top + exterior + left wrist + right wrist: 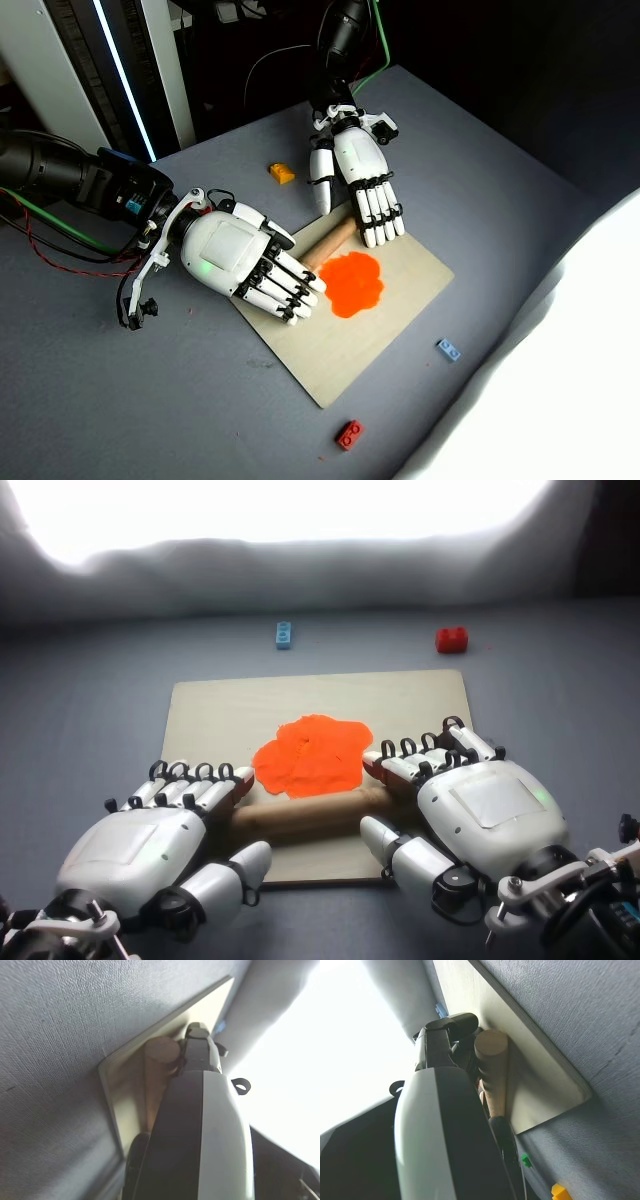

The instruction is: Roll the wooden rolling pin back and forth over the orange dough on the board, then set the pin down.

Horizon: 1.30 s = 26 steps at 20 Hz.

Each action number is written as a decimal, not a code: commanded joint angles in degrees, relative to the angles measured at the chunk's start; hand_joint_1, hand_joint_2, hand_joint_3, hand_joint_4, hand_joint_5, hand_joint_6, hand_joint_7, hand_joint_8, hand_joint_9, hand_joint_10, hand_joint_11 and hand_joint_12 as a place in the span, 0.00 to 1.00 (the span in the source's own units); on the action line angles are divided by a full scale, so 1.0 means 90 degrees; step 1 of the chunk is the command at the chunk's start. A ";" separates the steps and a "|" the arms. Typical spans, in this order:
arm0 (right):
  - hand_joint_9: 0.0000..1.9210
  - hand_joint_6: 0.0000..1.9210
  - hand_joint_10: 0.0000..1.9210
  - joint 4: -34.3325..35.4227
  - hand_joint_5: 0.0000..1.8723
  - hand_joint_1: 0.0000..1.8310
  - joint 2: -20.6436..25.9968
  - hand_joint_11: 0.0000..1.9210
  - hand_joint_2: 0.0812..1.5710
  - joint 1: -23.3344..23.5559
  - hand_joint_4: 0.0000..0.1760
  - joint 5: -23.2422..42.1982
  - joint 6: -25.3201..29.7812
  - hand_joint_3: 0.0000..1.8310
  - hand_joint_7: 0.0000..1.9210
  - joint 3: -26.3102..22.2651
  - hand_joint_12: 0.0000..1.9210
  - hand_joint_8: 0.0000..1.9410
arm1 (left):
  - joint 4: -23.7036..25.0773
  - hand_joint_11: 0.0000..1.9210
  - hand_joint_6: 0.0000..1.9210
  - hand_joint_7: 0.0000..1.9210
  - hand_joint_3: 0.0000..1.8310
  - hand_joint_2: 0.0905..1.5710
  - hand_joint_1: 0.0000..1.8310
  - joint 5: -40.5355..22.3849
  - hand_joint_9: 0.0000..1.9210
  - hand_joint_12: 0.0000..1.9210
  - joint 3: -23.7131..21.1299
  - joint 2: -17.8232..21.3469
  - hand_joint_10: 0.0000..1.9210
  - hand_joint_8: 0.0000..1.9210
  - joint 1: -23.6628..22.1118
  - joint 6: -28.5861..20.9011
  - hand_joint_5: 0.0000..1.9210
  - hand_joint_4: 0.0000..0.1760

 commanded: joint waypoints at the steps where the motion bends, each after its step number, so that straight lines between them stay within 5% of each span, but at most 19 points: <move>1: 0.26 0.01 0.01 -0.0257 0.23 0.00 0.0057 0.00 1.00 0.0058 0.00 0.0502 0.0005 0.00 0.26 -0.0013 0.58 0.00 | 0.0435 0.00 0.00 0.10 0.00 0.98 0.00 -0.0439 0.07 0.00 -0.0039 -0.0020 0.00 0.00 -0.0076 -0.0028 0.08 0.00; 14: 0.25 0.00 0.00 -0.0256 0.22 0.00 0.0249 0.00 1.00 0.0463 0.00 0.0545 0.0025 0.00 0.25 -0.0035 0.57 0.00 | 0.0812 0.00 0.00 0.09 0.00 0.99 0.00 -0.0107 0.07 0.00 -0.0148 0.0410 0.00 0.00 -0.0801 0.0073 0.08 0.00; 19: 0.23 0.00 0.00 -0.0255 0.20 0.00 0.0606 0.00 0.96 0.0822 0.00 0.0504 0.0038 0.00 0.23 -0.0262 0.52 0.00 | 0.0928 0.00 0.00 0.10 0.00 0.93 0.00 0.0674 0.07 0.00 -0.0291 0.0940 0.00 0.00 -0.1402 0.0454 0.08 0.00; 25: 0.25 0.02 0.01 -0.0255 0.25 0.00 0.1798 0.00 0.89 0.0995 0.00 -0.0111 0.0167 0.00 0.26 -0.1100 0.57 0.01 | 0.0926 0.03 0.01 0.12 0.00 0.85 0.00 0.2375 0.10 0.01 -0.0569 0.1786 0.01 0.01 -0.2239 0.1158 0.10 0.00; 26: 0.26 0.02 0.01 -0.0255 0.27 0.00 0.1935 0.00 0.89 0.1044 0.00 -0.0148 0.0171 0.00 0.28 -0.1170 0.58 0.01 | 0.0927 0.01 0.01 0.14 0.00 0.84 0.00 0.2562 0.12 0.11 -0.0606 0.1883 0.00 0.01 -0.2348 0.1170 0.12 0.00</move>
